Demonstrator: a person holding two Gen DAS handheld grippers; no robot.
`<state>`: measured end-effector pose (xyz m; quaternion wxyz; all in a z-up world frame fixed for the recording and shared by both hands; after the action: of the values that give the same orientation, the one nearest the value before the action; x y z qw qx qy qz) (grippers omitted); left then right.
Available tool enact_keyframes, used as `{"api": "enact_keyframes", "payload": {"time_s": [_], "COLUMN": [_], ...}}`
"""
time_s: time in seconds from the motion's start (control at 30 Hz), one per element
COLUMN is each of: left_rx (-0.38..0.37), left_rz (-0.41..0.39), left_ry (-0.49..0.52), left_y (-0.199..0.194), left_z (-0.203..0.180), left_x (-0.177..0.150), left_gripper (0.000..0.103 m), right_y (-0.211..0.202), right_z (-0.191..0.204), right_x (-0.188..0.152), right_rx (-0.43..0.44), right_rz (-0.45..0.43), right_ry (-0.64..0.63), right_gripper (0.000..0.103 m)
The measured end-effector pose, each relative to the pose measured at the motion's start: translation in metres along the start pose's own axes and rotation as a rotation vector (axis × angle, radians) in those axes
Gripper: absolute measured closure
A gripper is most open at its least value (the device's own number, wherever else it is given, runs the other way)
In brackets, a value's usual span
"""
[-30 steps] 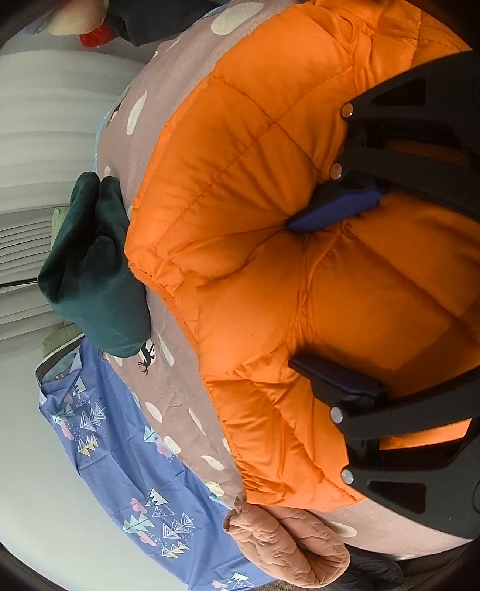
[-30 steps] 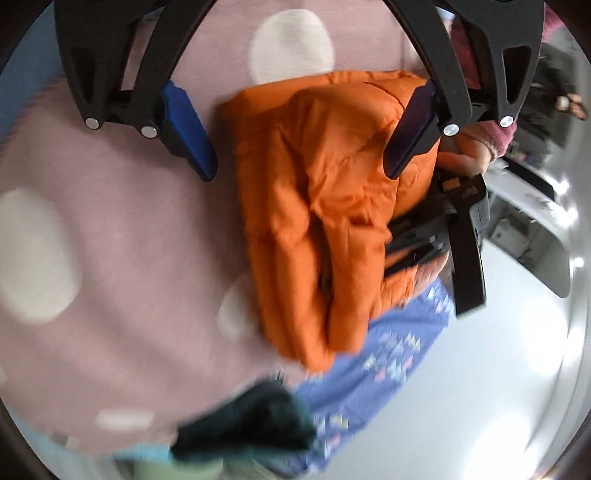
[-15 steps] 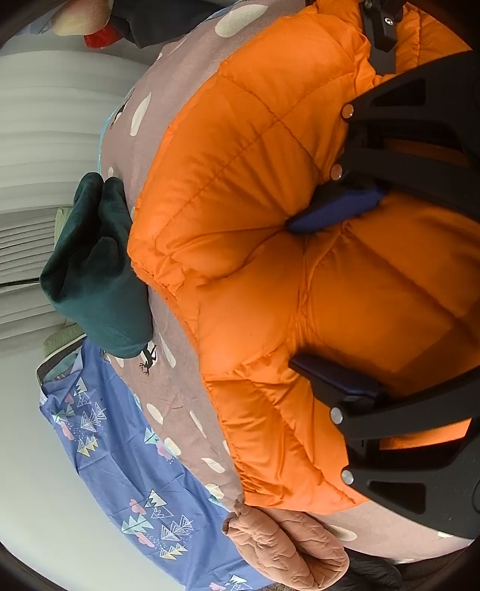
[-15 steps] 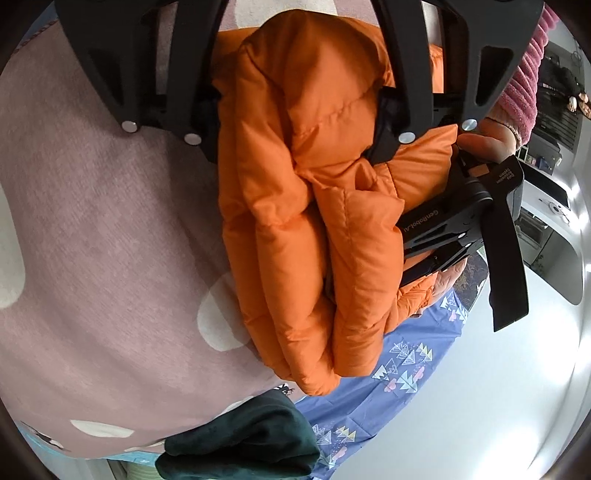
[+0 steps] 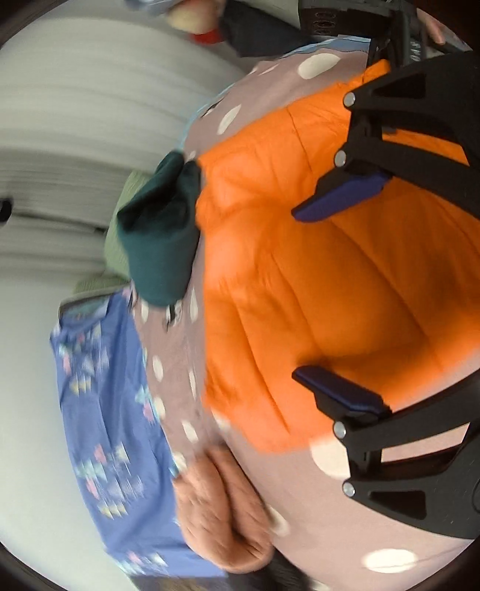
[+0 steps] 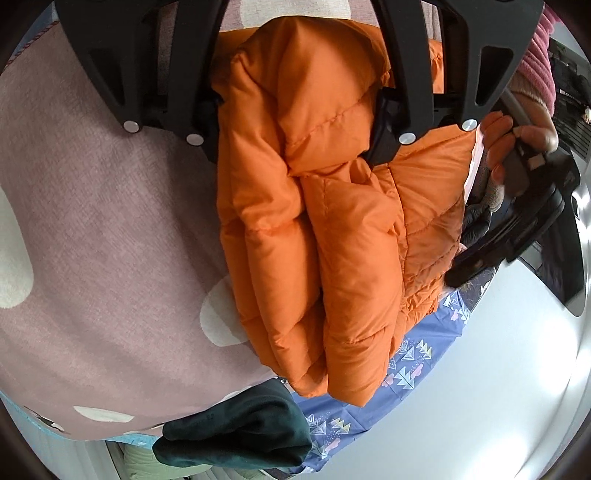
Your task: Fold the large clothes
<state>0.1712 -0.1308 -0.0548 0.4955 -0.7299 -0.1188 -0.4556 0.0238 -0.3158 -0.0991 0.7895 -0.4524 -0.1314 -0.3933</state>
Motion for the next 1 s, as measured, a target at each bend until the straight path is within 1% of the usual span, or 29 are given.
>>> {"api": "enact_keyframes", "payload": {"time_s": [0.07, 0.1, 0.13, 0.17, 0.27, 0.3, 0.33, 0.37, 0.4, 0.43, 0.5, 0.53, 0.57, 0.6, 0.63, 0.67, 0.7, 0.73, 0.77, 0.83, 0.87, 0.9, 1.0], "left_rx": [0.002, -0.010, -0.038, -0.103, -0.229, -0.281, -0.328, -0.402, -0.443, -0.451, -0.408, -0.385, -0.370, -0.349, -0.333, -0.311, -0.300, -0.286, -0.273, -0.247, -0.239, -0.230, -0.201], "left_rz": [0.020, 0.046, 0.062, 0.086, 0.140, 0.163, 0.188, 0.235, 0.269, 0.277, 0.253, 0.247, 0.241, 0.224, 0.206, 0.178, 0.158, 0.133, 0.107, 0.036, 0.003, -0.035, -0.094], "left_ry": [-0.051, -0.108, -0.158, -0.237, -0.386, -0.435, -0.462, -0.489, -0.500, -0.490, -0.383, -0.357, -0.342, -0.316, -0.291, -0.254, -0.233, -0.209, -0.186, -0.143, -0.131, -0.118, -0.092], "left_y": [-0.004, -0.004, -0.004, -0.001, 0.011, 0.018, 0.023, 0.033, 0.040, 0.043, 0.042, 0.041, 0.040, 0.038, 0.034, 0.027, 0.022, 0.015, 0.008, -0.011, -0.018, -0.026, -0.033], "left_z": [0.019, 0.032, 0.040, 0.050, 0.064, 0.066, 0.064, 0.058, 0.051, 0.045, 0.025, 0.019, 0.015, 0.011, 0.007, 0.002, 0.000, -0.004, -0.007, -0.013, -0.013, -0.013, -0.008], "left_x": [-0.011, -0.019, -0.026, -0.035, -0.051, -0.057, -0.061, -0.067, -0.072, -0.074, -0.069, -0.067, -0.066, -0.063, -0.060, -0.056, -0.052, -0.046, -0.039, -0.022, -0.012, 0.003, 0.040], "left_gripper": [0.019, 0.016, 0.015, 0.014, 0.011, 0.008, 0.007, 0.004, 0.002, 0.002, 0.002, 0.002, 0.005, 0.016, 0.021, 0.032, 0.041, 0.043, 0.047, 0.050, 0.051, 0.052, 0.052], "right_y": [-0.001, 0.003, 0.002, -0.001, -0.006, -0.005, -0.005, -0.004, -0.004, -0.004, -0.002, -0.001, -0.002, -0.003, -0.003, -0.004, -0.006, -0.009, -0.010, -0.012, -0.015, -0.016, -0.015], "right_z": [-0.001, 0.003, 0.003, 0.003, 0.003, 0.003, 0.003, 0.003, 0.003, 0.003, 0.005, 0.006, 0.008, 0.010, 0.013, 0.020, 0.027, 0.038, 0.045, 0.060, 0.069, 0.075, 0.099], "right_x": [-0.002, 0.002, 0.000, -0.002, -0.006, -0.006, -0.006, -0.006, -0.006, -0.006, -0.006, -0.006, -0.006, -0.006, -0.005, -0.004, -0.003, 0.002, 0.006, 0.021, 0.033, 0.043, 0.083], "right_rx": [0.003, 0.003, 0.004, 0.004, 0.001, 0.000, 0.000, 0.000, 0.000, -0.002, -0.012, -0.018, -0.027, -0.036, -0.048, -0.060, -0.065, -0.069, -0.064, -0.040, -0.023, -0.014, -0.019], "right_rz": [-0.003, -0.005, -0.007, -0.009, -0.010, -0.010, -0.010, -0.010, -0.010, -0.009, -0.009, -0.009, -0.011, -0.014, -0.017, -0.022, -0.028, -0.026, -0.021, -0.022, -0.030, -0.038, -0.092], "right_ry": [-0.002, -0.002, -0.004, -0.005, -0.009, -0.009, -0.009, -0.009, -0.009, -0.009, -0.012, -0.016, -0.022, -0.029, -0.042, -0.073, -0.101, -0.143, -0.167, -0.202, -0.219, -0.234, -0.304], "right_gripper": [0.047, 0.046, 0.046, 0.046, 0.045, 0.045, 0.045, 0.045, 0.045, 0.045, 0.045, 0.045, 0.045, 0.047, 0.052, 0.056, 0.062, 0.065, 0.067, 0.069, 0.070, 0.070, 0.071]}}
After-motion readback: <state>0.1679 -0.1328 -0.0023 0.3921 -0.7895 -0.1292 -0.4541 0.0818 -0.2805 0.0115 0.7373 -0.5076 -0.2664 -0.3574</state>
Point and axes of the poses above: each gripper's, at about its wrist camera, not at the fingertips, and y roughly the way its jaws point, z to its left, x to its top, the point moved 4 cm from there along y, roughly the way its jaws point, and after that the axes turned 2 degrees about x, right-handed, at the moved point
